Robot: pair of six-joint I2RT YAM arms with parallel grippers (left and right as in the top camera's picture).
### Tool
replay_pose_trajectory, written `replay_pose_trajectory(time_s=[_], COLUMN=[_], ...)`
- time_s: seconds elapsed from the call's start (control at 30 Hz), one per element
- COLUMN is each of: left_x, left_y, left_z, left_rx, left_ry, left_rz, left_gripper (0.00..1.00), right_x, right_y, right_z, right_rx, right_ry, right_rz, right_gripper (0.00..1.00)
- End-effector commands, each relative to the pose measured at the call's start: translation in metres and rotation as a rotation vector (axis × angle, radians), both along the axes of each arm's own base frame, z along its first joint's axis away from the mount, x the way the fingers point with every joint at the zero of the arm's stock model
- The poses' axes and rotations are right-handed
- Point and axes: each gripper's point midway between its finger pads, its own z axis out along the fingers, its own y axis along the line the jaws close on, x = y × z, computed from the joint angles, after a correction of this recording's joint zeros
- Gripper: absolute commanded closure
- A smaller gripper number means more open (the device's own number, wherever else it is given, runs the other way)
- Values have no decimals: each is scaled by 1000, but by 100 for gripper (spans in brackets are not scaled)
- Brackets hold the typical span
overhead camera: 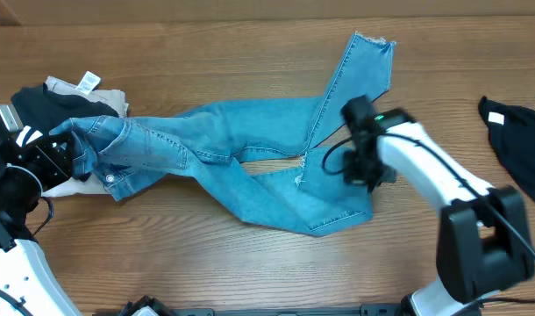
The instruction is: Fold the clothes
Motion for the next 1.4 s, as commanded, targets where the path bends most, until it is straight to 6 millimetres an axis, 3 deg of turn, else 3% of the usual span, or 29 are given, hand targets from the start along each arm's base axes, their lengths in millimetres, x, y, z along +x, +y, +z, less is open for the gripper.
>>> replay_pose_trajectory(time_s=[0.0, 0.07, 0.23, 0.27, 0.3, 0.43, 0.57, 0.63, 0.7, 0.77, 0.83, 0.9, 1.0, 1.07, 1.17, 1.27, 1.3, 1.37], left_x=[0, 1, 1, 1, 1, 1, 1, 1, 1, 1, 1, 1, 1, 1, 1, 1, 1, 1], left_y=[-2, -2, -2, -2, -2, -2, -2, -2, -2, -3, -3, -3, -3, -4, -4, -5, -5, -5], left_z=[20, 20, 20, 20, 20, 20, 20, 20, 21, 20, 20, 20, 21, 21, 21, 22, 22, 23], left_rx=[45, 47, 49, 48, 48, 47, 45, 45, 45, 41, 41, 42, 42, 35, 35, 30, 30, 32], left_ry=[-58, -60, -61, -61, -61, -61, -62, -62, -62, -61, -61, -61, -62, -64, -65, -71, -71, -72], left_rz=[-28, -28, -27, -27, -27, -27, -30, -30, -29, -29, -29, -28, -29, -31, -32, -40, -40, -40], left_gripper=[92, 92, 91, 91, 90, 90, 90, 90, 90, 90, 90, 90, 90, 90, 90, 90, 90, 90], right_x=[16, 10, -18, -29, -36, -41, -35, -24, -17, -12, -11, -10, -9, -1, 20, 26, 24, 17], right_y=[7, 15, 58, 74, 81, 70, 46, 30, 26, 23, 18, 16, 29, 38, 19, 7, 8, 17], right_z=[54, 54, 30, 11, 1, -21, -35, -35, -34, -34, -33, -28, -5, 28, 80, 102, 102, 94], right_rx=[179, 220, 184, 89, 66, 13, -56, -125, -116, -106, -108, -108, -15, 100, 162, 196, 207, 228], right_ry=[-116, -92, -50, -76, -84, -98, -134, -181, -206, -219, -216, -203, -177, -178, -253, -289, -277, -238], right_rz=[54, 114, 321, 437, 480, 476, 325, 252, 208, 171, 149, 141, 126, 88, -2, 75, 90, 122], right_gripper=[67, 51, 31, 17, 11, 7, 8, 8, 13, 33, 80, 96, 96, 96, 96, 96, 90, 63])
